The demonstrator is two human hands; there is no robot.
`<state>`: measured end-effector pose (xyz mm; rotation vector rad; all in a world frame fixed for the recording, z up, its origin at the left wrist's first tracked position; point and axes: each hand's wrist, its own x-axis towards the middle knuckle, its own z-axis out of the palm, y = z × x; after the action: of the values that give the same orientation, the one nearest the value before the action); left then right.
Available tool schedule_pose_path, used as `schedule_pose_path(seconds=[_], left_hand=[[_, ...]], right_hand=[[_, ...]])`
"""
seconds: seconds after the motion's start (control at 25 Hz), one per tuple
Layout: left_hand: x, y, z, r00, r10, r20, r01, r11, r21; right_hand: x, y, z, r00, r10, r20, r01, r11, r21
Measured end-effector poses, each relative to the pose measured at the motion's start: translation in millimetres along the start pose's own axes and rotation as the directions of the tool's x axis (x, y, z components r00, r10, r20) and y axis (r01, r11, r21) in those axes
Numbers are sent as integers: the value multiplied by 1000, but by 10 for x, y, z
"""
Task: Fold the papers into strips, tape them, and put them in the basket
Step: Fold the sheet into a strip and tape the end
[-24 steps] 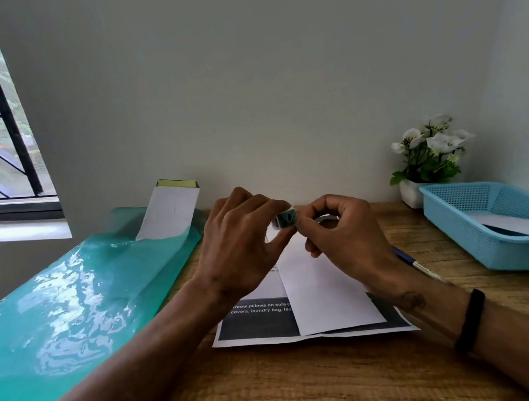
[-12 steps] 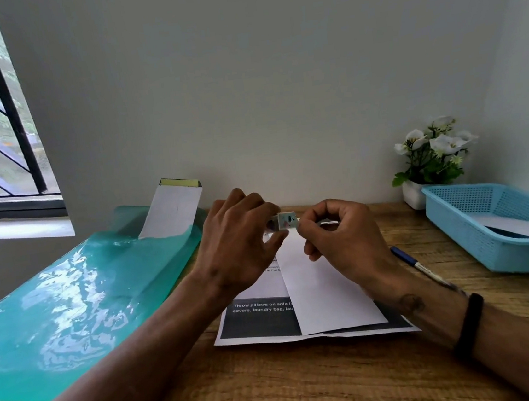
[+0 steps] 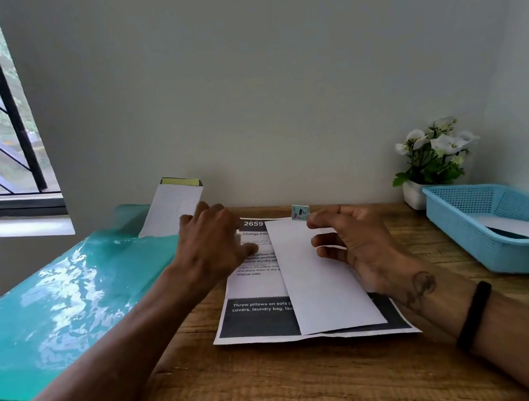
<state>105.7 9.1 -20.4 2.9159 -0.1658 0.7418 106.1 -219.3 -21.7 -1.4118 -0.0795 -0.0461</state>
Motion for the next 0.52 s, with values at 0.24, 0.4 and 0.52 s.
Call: schedule_pose_path(seconds=[0.24, 0.4, 0.52], left_hand=[[-51, 436, -66, 939, -198, 283, 332, 741, -584], [-114, 619, -102, 833, -138, 536, 553, 181, -813], [-155, 652, -146, 816, -81, 572, 578, 93, -811]], right_hand=[[26, 69, -12, 997, 54, -61, -49, 996, 73], [28, 111, 24, 992, 20, -121, -14, 999, 53], [34, 113, 13, 988, 40, -148, -28, 997, 79]])
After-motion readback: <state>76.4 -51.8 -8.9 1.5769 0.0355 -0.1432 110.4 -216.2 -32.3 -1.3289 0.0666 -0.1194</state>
